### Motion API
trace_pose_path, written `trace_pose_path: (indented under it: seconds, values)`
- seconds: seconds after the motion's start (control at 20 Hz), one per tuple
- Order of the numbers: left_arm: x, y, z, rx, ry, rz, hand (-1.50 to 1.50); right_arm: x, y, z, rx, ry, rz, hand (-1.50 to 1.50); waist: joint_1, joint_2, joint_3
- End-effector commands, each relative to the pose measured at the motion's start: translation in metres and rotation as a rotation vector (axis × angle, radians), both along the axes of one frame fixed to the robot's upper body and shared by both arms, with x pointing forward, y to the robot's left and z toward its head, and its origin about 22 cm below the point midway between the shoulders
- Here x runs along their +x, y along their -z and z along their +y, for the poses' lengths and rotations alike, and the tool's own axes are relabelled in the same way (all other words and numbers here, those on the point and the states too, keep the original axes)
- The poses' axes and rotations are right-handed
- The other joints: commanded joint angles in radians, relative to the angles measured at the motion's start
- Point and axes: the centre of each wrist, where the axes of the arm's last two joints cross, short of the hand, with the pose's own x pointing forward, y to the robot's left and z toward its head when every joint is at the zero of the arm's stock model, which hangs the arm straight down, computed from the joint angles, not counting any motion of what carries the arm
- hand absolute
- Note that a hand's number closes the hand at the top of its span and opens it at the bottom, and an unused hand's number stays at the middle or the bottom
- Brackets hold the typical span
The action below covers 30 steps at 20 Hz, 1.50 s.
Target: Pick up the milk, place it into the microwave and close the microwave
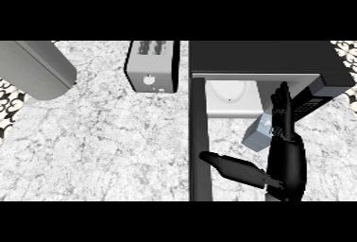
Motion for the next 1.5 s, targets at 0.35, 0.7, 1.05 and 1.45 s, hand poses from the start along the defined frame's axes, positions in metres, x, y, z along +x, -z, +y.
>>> trace_pose_path:
  seconds: [0.35, 0.7, 1.05, 1.45]
  values:
    - [-0.011, 0.002, 0.009, 0.002, 0.014, 0.021, -1.5, 0.01, 0.053, -0.049, 0.007, 0.125, 0.059, -1.5, -0.003, 0.002, 0.0]
    - [-0.022, 0.014, 0.048, 0.008, -0.021, -0.009, -1.5, 0.0, 0.105, -0.072, 0.006, 0.178, 0.107, -1.5, 0.0, 0.001, 0.0]
    - [-0.029, 0.004, 0.023, 0.013, -0.006, -0.002, -1.5, -0.002, 0.148, -0.098, 0.04, 0.145, 0.144, -1.5, -0.001, 0.002, 0.0]
    - [-0.038, -0.006, 0.034, 0.02, -0.004, 0.006, -1.5, -0.009, 0.182, -0.1, 0.023, 0.109, 0.143, -1.5, 0.0, 0.001, 0.0]
